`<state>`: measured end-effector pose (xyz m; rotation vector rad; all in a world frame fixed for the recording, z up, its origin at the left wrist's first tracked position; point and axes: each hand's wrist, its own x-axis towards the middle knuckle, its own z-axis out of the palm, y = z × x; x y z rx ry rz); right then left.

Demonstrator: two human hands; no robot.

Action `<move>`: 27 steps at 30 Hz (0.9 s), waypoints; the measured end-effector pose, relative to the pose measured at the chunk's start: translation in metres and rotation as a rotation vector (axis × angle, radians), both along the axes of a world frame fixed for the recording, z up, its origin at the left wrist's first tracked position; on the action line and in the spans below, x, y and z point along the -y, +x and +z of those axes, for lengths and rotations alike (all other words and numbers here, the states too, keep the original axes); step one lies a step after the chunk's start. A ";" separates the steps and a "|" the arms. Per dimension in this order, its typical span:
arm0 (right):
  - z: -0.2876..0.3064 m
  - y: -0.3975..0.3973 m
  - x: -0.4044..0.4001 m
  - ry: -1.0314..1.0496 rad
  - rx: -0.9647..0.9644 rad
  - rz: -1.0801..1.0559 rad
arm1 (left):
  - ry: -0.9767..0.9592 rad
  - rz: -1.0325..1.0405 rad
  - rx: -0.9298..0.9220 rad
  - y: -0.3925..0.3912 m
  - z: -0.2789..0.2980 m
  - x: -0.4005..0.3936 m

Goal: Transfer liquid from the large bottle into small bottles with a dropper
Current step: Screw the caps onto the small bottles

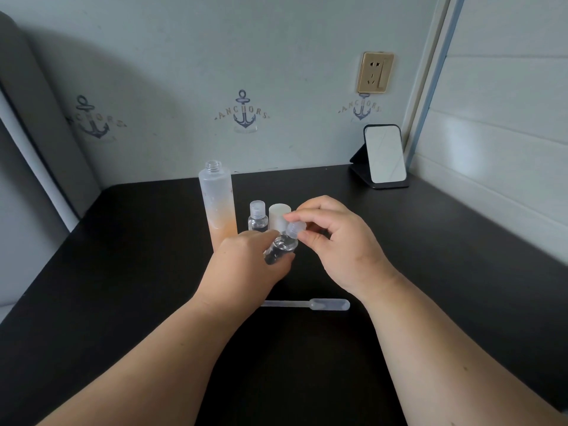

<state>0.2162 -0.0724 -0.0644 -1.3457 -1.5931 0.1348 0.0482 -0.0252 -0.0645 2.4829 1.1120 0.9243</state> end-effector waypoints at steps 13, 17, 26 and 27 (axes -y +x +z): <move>0.002 0.001 0.004 0.137 0.183 -0.034 | -0.117 -0.096 0.034 -0.003 -0.006 -0.011; 0.002 0.001 0.005 0.125 0.131 -0.039 | -0.124 -0.143 0.021 -0.004 -0.005 -0.013; 0.001 -0.002 0.003 0.068 0.086 -0.085 | -0.133 -0.166 0.038 -0.004 -0.008 -0.016; 0.001 -0.001 0.003 0.051 0.098 -0.101 | -0.132 -0.168 0.046 -0.004 -0.008 -0.015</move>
